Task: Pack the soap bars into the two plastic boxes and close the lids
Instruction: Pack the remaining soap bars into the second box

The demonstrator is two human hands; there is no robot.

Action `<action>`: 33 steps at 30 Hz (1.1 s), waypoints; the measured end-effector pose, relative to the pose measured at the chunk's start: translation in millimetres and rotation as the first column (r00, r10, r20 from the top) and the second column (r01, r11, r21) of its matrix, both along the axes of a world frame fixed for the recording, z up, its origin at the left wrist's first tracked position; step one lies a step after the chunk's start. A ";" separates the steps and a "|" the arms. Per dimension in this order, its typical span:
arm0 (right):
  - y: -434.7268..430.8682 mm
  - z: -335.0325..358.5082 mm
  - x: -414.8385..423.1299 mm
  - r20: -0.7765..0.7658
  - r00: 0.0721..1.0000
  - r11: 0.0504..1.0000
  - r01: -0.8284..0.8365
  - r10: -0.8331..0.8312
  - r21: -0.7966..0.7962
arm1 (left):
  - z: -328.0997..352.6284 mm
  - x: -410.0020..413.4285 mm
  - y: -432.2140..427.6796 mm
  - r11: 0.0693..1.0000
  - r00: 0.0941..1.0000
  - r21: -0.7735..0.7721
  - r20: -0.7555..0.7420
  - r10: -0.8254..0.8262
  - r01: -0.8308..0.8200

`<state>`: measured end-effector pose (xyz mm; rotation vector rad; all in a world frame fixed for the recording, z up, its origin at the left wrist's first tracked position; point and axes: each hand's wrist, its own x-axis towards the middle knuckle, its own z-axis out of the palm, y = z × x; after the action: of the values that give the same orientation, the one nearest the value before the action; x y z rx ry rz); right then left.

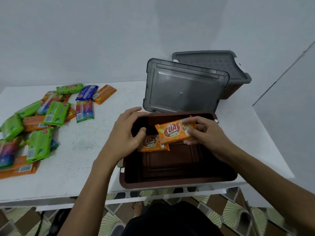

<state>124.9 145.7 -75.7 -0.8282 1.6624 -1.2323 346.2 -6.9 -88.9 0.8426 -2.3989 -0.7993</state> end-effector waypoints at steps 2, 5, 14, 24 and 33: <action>4.7 -11.6 -6.6 -0.126 0.992 0.991 0.020 -0.004 0.130 | -10.4 3.6 -3.5 0.992 0.996 -0.084 0.013 0.092 -0.091; -1.2 -30.8 -7.6 -0.217 0.976 0.967 0.050 0.005 0.248 | -23.1 4.4 -5.1 0.982 0.988 -0.121 0.037 0.147 -0.142; -18.2 -38.3 2.6 -0.754 0.423 0.851 -0.090 0.503 0.518 | -27.7 5.2 -3.1 0.976 0.984 -0.129 -0.014 0.177 -0.177; -44.9 -22.2 11.9 -0.742 0.140 0.751 -0.025 0.656 0.660 | -29.9 14.0 -10.3 0.991 0.987 -0.015 -0.099 0.127 -0.129; -197.2 18.3 67.3 -0.840 0.476 0.902 -0.429 0.261 0.037 | -52.8 68.7 -104.3 0.857 0.857 -0.046 0.028 0.514 -0.513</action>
<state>192.2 -51.5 -57.4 -2.0115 1.9373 -0.6912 414.9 -111.2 -141.8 1.4127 -2.0525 -0.5209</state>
